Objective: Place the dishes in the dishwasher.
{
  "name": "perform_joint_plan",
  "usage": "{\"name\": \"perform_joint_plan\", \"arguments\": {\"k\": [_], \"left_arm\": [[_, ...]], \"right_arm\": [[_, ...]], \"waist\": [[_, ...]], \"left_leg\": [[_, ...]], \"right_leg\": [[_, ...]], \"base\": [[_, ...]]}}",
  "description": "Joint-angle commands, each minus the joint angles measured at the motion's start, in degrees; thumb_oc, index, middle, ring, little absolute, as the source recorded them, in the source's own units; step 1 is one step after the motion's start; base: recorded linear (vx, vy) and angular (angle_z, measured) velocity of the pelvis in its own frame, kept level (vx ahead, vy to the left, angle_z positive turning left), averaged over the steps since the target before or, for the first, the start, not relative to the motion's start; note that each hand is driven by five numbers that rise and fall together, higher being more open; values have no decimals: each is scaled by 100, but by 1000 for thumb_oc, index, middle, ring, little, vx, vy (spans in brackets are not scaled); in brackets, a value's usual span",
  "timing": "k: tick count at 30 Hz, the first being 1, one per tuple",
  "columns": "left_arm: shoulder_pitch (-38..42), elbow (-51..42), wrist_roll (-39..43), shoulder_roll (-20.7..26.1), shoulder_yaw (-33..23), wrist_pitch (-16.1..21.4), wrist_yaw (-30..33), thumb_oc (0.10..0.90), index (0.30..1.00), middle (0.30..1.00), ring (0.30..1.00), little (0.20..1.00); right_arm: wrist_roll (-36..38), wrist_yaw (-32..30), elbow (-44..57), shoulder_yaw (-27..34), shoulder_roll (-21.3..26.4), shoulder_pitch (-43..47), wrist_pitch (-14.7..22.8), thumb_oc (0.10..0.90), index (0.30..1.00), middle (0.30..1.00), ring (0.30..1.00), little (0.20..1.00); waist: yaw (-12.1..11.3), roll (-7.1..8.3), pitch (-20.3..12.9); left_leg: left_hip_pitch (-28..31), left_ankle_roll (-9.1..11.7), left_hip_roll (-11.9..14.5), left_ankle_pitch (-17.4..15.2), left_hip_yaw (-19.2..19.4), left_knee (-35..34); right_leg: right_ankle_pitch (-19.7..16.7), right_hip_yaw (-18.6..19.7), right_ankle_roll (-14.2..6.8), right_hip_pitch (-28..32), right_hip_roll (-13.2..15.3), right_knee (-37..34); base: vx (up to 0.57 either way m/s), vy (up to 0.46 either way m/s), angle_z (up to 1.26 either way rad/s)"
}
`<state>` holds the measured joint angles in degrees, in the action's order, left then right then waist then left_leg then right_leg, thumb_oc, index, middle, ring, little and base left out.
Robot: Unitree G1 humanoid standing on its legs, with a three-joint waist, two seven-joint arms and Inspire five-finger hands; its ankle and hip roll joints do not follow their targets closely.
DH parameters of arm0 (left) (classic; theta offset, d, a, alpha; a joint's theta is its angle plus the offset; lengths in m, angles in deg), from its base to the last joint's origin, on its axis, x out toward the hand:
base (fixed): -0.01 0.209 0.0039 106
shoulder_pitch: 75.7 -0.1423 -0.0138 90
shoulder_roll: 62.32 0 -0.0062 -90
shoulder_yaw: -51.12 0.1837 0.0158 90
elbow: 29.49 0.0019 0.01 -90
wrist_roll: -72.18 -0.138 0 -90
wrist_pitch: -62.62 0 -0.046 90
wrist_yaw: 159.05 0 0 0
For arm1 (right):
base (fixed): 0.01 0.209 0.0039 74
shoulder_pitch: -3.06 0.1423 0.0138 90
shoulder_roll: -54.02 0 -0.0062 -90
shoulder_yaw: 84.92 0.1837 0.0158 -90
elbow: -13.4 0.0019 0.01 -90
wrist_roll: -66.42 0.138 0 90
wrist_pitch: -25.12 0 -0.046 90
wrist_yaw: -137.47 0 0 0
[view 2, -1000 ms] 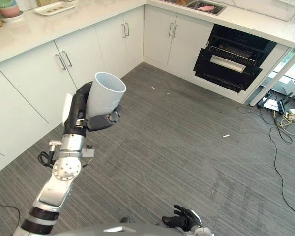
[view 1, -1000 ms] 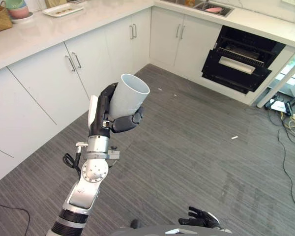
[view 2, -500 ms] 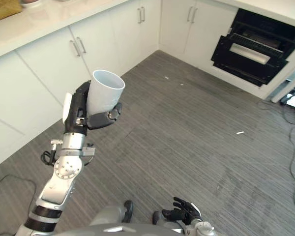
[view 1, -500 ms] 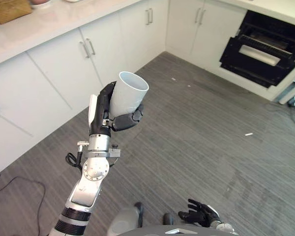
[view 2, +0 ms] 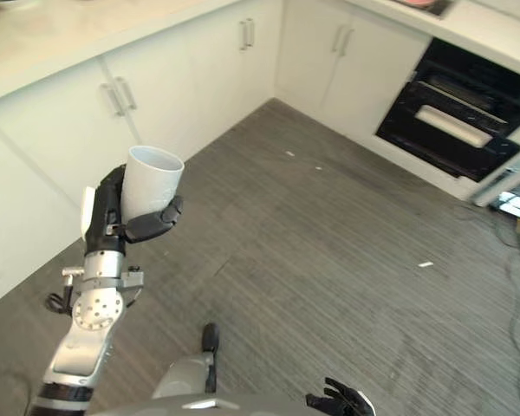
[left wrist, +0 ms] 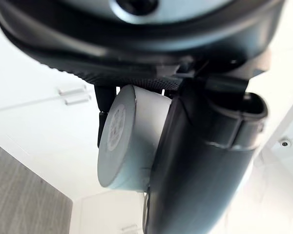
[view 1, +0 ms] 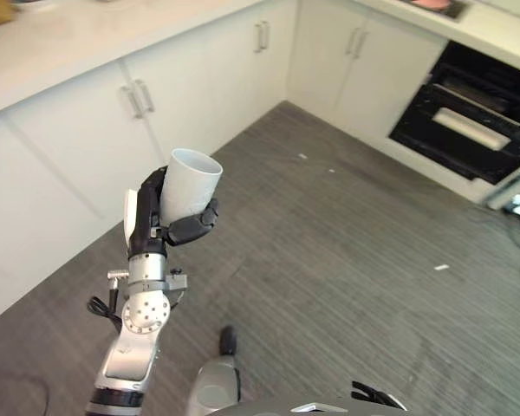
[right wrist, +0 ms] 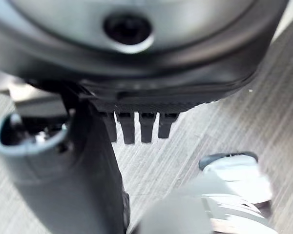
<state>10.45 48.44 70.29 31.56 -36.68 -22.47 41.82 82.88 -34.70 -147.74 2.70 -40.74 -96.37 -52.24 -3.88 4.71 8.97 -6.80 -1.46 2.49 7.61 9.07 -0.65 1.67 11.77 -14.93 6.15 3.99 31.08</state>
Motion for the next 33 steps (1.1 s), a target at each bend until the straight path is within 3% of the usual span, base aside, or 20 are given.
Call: {"name": "perform_joint_plan", "arguments": {"k": [1,3,4,5,6,7,8,9,12,15,18,21,23,25,26,27,29,30,31,33], "left_arm": [[855,-949,-271,250,291,602,36,400,300,300,300,300],[956,-849,-260,249,327,567,13,400,300,300,300,300],[983,-842,-263,230,336,574,8,400,300,300,300,300],[999,-793,-256,192,364,615,14,400,300,300,300,300],[996,-783,-256,192,364,623,17,400,300,300,300,300],[996,-783,-256,192,364,623,17,400,300,300,300,300],[983,-737,-209,153,376,642,31,400,300,300,300,300],[958,-675,-88,6,433,709,2,400,300,300,300,300],[1058,-569,-67,-41,448,732,0,400,300,300,300,300],[973,-600,-150,-76,357,702,65,400,300,300,300,300],[974,-586,-153,-131,379,818,173,400,300,300,300,300],[945,-545,24,-192,396,875,208,400,300,300,300,300],[951,-525,70,-152,414,884,187,400,300,300,300,300],[970,-526,50,-108,555,852,130,400,300,300,300,300],[966,-526,51,-106,557,852,130,400,300,300,300,300],[869,-601,52,-146,586,811,106,400,300,300,300,300],[654,-760,101,-170,580,847,63,400,300,300,300,300],[407,-811,107,-155,575,861,43,400,300,300,300,300],[395,-819,107,-156,579,858,41,400,300,300,300,300],[246,-915,23,-114,489,829,46,400,300,300,300,300]], "right_arm": [[175,-39,108,-292,0,340,164,800,900,900,900,900],[92,-234,145,-262,-1,485,219,800,900,900,900,900],[75,-293,194,-265,-8,528,255,800,900,900,900,900],[19,-397,236,-281,2,570,299,800,900,900,900,900],[16,-402,238,-287,1,564,299,800,900,900,900,900],[16,-402,238,-287,1,564,299,800,900,900,900,900],[-41,-492,243,-296,15,546,311,800,900,900,900,900],[-129,-825,257,-255,8,466,454,800,900,900,900,900],[-211,-1057,280,-178,-13,399,564,800,900,900,900,900],[-283,-1314,326,-55,-4,303,630,800,900,900,900,900],[-190,-1491,566,55,161,221,845,800,900,900,900,900],[-180,-1605,1030,102,387,312,987,800,900,900,900,900],[-192,-1630,1558,81,545,353,1066,800,900,900,900,900],[-285,-1647,2265,29,803,438,1093,800,900,900,900,900],[-286,-1648,2264,28,801,434,1093,800,900,900,900,900],[-216,-1580,2783,37,840,432,1125,800,900,900,900,900],[-263,-1512,3539,77,918,310,1178,800,900,900,900,900],[-422,-1482,4085,4,996,260,1169,800,900,900,900,900],[-428,-1488,4110,7,995,238,1153,800,900,900,900,900],[-551,-1482,4538,5,1075,315,1086,800,900,900,900,900]], "waist": [[379,-403,-358],[629,-528,-197],[718,-511,-135],[850,-529,-124],[903,-521,-91],[903,-521,-91],[957,-466,-108],[1214,-364,-180],[1367,-398,-199],[1412,-396,-352],[1538,-440,-488],[1608,-494,-540],[1492,-284,-404],[1277,-72,-200],[1269,-130,-196],[1147,-95,-119],[900,-83,-108],[671,-172,-147],[628,-156,-157],[278,-305,-279]], "left_leg": [[277,382,22,-116,-245,-435],[571,347,-8,-312,-354,-435],[719,335,-67,-395,-402,-435],[923,358,-95,-545,-404,-435],[978,358,-107,-579,-453,-435],[978,358,-107,-579,-453,-435],[1097,370,-183,-707,-477,-435],[1464,426,-344,-1077,-705,-435],[1722,461,-301,-1320,-818,-435],[2201,534,-284,-1522,-847,-435],[2405,672,-193,-1372,-814,55],[1955,1246,-45,-286,-815,1697],[1410,1354,-238,232,-931,3117],[766,1218,-851,-34,-1098,4319],[790,1209,-790,-110,-1096,4354],[266,1015,-754,-399,-1069,3968],[-91,888,-627,-496,-1013,3172],[-179,706,-438,-632,-1608,1380],[-104,719,-425,-517,-1570,1208],[-272,767,-432,-207,-2438,35]], "right_leg": [[-1504,-430,219,-533,-273,544],[-1065,-696,375,-1254,-399,903],[-856,-829,423,-1530,-450,732],[-486,-1123,575,-1898,-520,-58],[-422,-1168,577,-1824,-495,-54],[-422,-1168,577,-1824,-495,-54],[-362,-1376,647,-1933,-481,-827],[-631,-1257,622,-2064,-546,-2639],[-892,-1116,536,-2199,-513,-3239],[-1065,-1571,524,-2215,-243,-3451],[-1324,-1302,680,-1811,-326,-3527],[-1163,-1310,893,-1277,-452,-3606],[-1033,-1076,1028,-978,-376,-3608],[-967,-617,1088,-702,-278,-3608],[-922,-626,1090,-675,-338,-3608],[-831,-258,1120,-400,-425,-3608],[-715,192,1072,-189,-430,-3608],[-452,622,1000,83,-526,-3608],[-489,665,1004,65,-519,-3608],[-228,1059,983,384,-638,-3608]], "base": [[487,363,11],[491,300,30],[668,170,20],[532,91,5],[359,44,-6],[213,-11,-4],[748,-79,37],[908,-103,58],[465,-78,96],[464,-150,55],[438,-150,-23],[421,-219,-43],[423,-206,-47],[377,-110,-87],[496,-56,-147],[527,-15,-168],[687,107,-151],[569,167,-196],[640,150,-217],[464,52,-183]]}}
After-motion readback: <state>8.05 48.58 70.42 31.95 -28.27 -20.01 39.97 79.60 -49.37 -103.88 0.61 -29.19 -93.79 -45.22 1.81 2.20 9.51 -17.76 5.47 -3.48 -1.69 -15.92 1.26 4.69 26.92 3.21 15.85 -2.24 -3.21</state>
